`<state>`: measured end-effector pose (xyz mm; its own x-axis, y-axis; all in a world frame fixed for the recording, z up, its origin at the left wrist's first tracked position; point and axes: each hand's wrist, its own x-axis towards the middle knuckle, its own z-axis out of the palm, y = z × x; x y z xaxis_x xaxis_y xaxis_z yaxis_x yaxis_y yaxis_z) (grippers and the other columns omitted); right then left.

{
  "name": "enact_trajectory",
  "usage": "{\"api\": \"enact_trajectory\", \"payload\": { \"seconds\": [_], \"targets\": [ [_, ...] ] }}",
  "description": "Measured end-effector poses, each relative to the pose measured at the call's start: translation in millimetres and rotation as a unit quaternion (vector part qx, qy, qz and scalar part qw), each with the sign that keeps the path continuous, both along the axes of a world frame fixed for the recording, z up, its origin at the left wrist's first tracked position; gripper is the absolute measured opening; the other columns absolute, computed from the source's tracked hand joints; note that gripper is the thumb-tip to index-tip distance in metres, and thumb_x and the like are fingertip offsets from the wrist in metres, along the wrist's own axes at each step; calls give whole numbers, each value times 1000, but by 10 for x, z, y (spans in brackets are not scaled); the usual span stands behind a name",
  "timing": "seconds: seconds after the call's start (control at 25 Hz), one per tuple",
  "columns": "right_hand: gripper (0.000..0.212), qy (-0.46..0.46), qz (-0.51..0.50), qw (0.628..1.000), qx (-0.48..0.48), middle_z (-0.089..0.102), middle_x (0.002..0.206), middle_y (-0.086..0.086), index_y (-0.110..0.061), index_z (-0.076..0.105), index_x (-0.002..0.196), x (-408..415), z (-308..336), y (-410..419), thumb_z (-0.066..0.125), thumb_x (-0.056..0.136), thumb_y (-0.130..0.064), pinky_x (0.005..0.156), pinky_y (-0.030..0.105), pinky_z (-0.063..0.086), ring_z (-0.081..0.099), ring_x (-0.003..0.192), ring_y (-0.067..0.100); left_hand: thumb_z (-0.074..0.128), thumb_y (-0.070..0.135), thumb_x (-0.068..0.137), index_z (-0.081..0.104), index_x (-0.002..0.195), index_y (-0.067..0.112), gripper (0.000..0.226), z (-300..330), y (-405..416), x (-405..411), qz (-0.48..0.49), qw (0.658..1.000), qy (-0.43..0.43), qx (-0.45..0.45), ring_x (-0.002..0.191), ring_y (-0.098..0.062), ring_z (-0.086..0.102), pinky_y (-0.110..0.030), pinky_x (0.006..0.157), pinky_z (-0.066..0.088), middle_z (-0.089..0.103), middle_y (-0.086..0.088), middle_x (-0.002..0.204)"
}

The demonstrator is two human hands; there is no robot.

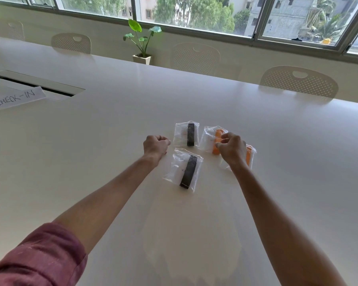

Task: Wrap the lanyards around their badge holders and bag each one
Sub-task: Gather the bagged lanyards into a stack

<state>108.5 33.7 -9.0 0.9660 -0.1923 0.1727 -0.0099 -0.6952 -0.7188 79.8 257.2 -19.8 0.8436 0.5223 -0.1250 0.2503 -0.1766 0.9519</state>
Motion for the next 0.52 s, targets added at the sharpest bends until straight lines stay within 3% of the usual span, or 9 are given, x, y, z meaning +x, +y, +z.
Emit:
{"api": "enact_trajectory", "payload": {
  "seconds": [0.16,0.32,0.52],
  "targets": [
    [36,34,-6,999,-11,73,106,8,-15,67,111,155,8,-42,65,75,-21,83,32,45,62,106,29,72,16,78,63,69,14,13,34,-31,191,-12,999,21,29,70,-22,65,-34,76,58,65,-5,75],
    [51,64,-4,998,-21,69,116,11,-13,60,124,297,-20,-34,66,76,-27,90,35,43,57,115,32,73,16,77,62,71,12,14,61,-54,386,-35,998,50,31,61,-20,58,-38,76,59,60,-4,65],
    [57,91,-14,995,-31,64,123,15,-10,55,129,386,-120,-25,67,75,-27,92,35,41,52,120,34,75,20,74,62,80,12,16,48,-121,558,-62,994,62,66,63,-20,56,-34,77,58,60,-3,69]
  ]
}}
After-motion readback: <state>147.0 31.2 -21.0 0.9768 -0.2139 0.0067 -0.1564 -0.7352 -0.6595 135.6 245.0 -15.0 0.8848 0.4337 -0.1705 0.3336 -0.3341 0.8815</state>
